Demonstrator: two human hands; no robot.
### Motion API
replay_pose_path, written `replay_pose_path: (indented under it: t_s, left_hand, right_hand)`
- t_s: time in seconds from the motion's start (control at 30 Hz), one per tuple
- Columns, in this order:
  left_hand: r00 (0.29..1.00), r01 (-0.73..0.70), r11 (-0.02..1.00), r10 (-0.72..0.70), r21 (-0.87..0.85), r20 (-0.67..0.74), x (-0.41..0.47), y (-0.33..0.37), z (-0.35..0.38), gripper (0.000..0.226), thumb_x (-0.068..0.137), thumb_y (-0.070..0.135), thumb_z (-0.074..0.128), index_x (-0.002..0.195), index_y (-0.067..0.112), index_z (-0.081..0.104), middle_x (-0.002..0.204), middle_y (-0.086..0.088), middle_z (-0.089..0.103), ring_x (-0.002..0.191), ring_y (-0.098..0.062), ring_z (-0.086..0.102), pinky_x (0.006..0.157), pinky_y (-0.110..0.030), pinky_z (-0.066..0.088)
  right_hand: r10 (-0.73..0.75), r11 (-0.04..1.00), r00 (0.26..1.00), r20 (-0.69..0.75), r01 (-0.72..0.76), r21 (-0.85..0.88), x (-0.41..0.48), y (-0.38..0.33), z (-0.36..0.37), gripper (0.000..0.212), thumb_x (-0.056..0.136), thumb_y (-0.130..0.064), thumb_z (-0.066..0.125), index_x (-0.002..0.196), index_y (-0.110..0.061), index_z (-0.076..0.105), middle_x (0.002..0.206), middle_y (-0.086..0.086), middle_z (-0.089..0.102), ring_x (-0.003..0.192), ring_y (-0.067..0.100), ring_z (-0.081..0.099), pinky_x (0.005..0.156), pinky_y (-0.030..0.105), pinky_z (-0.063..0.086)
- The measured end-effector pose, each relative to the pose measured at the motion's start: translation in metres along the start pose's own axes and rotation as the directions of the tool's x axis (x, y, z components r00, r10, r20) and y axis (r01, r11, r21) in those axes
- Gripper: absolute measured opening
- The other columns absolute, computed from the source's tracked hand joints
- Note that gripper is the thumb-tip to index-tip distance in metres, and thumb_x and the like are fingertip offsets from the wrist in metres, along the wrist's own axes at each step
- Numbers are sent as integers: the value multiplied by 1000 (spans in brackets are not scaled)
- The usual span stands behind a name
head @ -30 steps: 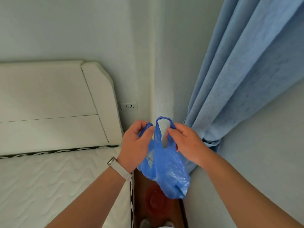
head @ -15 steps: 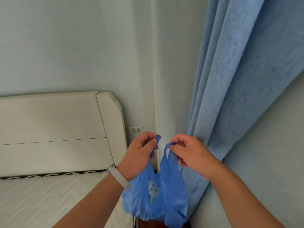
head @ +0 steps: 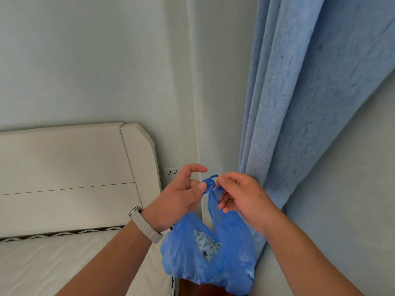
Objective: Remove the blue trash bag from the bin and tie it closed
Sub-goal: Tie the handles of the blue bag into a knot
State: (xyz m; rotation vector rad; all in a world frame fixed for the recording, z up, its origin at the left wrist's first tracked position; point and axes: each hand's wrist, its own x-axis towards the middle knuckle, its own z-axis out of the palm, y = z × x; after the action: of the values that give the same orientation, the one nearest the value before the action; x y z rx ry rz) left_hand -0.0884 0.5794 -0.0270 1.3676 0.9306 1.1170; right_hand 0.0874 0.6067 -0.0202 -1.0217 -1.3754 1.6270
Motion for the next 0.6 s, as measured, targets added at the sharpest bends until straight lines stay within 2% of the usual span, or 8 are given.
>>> replay_pose_path:
  t_s: [0.07,0.13,0.23,0.33,0.4,0.47,0.5,0.6]
  left_hand:
    - [992,82,996,-84,25,99,2,1,0,47,87,12,50,132,16,36,47,7,36,41,-9,28,43,-23,29]
    - [976,130,990,-136,48,169,2,0,1,54,88,11,49,138,19,32,47,7,37,41,-8,29,43,-23,30]
    - [976,108,991,-120,73,183,-2,-2,4,45,89,10,49,133,16,40,51,2,39,43,-9,30,44,-23,30]
    - [993,82,993,-88,83,82,-3,-9,8,30,90,12,49,118,4,48,61,-7,37,48,-15,30,47,-24,27]
    - [997,81,990,-79,118,-15,-3,-14,8,19,88,16,52,101,2,50,62,-8,39,53,-19,31,50,-25,27]
    - [993,67,972,-43,225,-106,-4,-19,7,10,89,14,54,84,9,47,54,5,44,49,-12,32,47,-21,27]
    - [991,63,962,-28,267,-133,-4,-19,8,13,91,11,54,81,12,46,51,12,45,46,-8,32,46,-20,28]
    - [986,77,962,-34,263,-166,-5,-16,9,13,92,5,53,82,11,47,56,6,55,47,-11,40,47,-23,34]
  right_hand:
    - [-72,992,997,-2,71,-105,-1,-3,3,21,98,-11,49,85,-6,66,60,9,60,50,15,57,46,23,48]
    - [-117,982,993,26,119,-148,-2,-6,3,19,97,-7,49,93,-4,67,63,8,61,53,14,58,48,23,49]
    - [-126,972,989,73,138,-190,-4,-7,5,22,95,-5,52,95,-16,71,74,5,67,60,11,62,53,22,51]
    - [-107,978,988,108,124,-170,-5,-5,7,25,93,0,55,94,-20,70,80,5,70,68,10,66,60,21,54]
    - [-110,984,989,102,122,-129,-5,-3,7,27,89,5,58,93,-19,70,82,8,68,72,12,66,64,22,55]
    - [-107,988,991,77,115,-106,-4,-1,7,30,84,10,61,92,-17,69,80,6,66,71,13,65,67,23,55]
    - [-105,987,992,69,112,-115,-3,1,7,31,82,12,62,93,-16,68,80,6,66,71,15,64,69,25,56]
    - [-109,970,994,13,109,-218,-1,3,9,34,78,12,63,89,-20,69,85,10,68,71,16,62,72,29,54]
